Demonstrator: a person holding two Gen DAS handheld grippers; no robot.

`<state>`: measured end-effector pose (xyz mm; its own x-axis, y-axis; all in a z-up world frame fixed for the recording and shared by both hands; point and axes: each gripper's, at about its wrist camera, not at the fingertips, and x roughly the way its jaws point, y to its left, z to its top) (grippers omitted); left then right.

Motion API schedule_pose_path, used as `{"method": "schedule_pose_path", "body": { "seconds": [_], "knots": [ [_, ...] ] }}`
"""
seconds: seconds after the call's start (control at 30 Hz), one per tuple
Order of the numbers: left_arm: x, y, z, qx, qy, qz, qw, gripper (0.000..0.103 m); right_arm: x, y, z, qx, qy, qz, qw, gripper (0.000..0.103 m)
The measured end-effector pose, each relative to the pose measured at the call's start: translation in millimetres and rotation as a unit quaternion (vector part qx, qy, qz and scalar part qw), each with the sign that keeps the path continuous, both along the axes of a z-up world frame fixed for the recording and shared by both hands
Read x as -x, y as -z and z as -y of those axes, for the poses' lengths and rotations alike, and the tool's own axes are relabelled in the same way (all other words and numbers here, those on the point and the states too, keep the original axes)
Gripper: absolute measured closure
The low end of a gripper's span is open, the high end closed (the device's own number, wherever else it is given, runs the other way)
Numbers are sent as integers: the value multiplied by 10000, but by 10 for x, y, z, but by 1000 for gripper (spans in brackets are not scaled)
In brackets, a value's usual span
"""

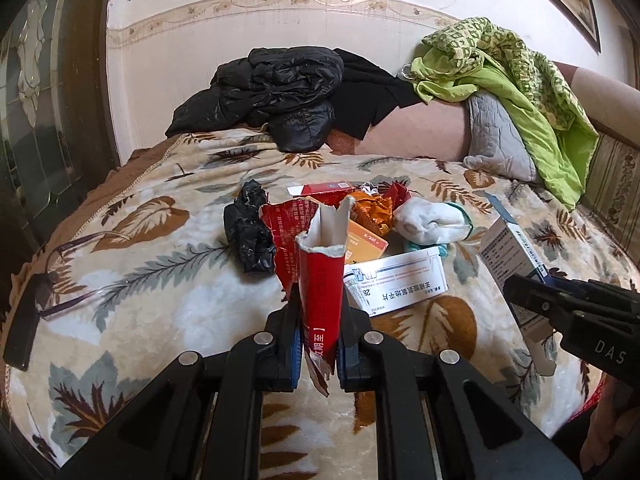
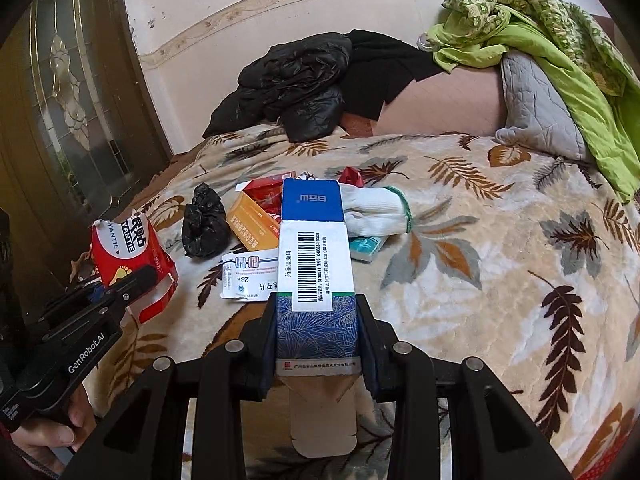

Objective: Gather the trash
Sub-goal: 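Lift the red wrapper with the left tool while the right tool lifts the medicine box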

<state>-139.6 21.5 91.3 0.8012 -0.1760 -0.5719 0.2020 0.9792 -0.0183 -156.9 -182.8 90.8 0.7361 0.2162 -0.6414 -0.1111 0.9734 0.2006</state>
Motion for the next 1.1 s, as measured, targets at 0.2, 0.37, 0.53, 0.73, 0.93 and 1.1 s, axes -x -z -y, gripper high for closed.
{"method": "schedule_pose_path", "body": {
  "seconds": [0.2, 0.37, 0.53, 0.73, 0.93, 1.1],
  "knots": [
    [19, -2, 36, -73, 3, 32, 10000, 91, 3, 6, -6, -2, 4, -10, 10000, 66],
    [23, -2, 43, -74, 0, 37, 10000, 91, 3, 5, -6, 3, -1, -10, 10000, 66],
    [26, -3, 48, -78, 3, 39, 10000, 91, 4, 8, -6, -2, -1, -13, 10000, 66],
    [34, -6, 61, -86, -8, 44, 10000, 91, 10, 16, -14, -12, 7, -4, 10000, 66],
    [37, -8, 69, -80, -4, 41, 10000, 91, 14, 14, -8, -21, 10, -8, 10000, 66],
    [44, -10, 81, -85, -13, 42, 10000, 91, 14, 17, -11, -21, 8, -10, 10000, 66]
  ]
}}
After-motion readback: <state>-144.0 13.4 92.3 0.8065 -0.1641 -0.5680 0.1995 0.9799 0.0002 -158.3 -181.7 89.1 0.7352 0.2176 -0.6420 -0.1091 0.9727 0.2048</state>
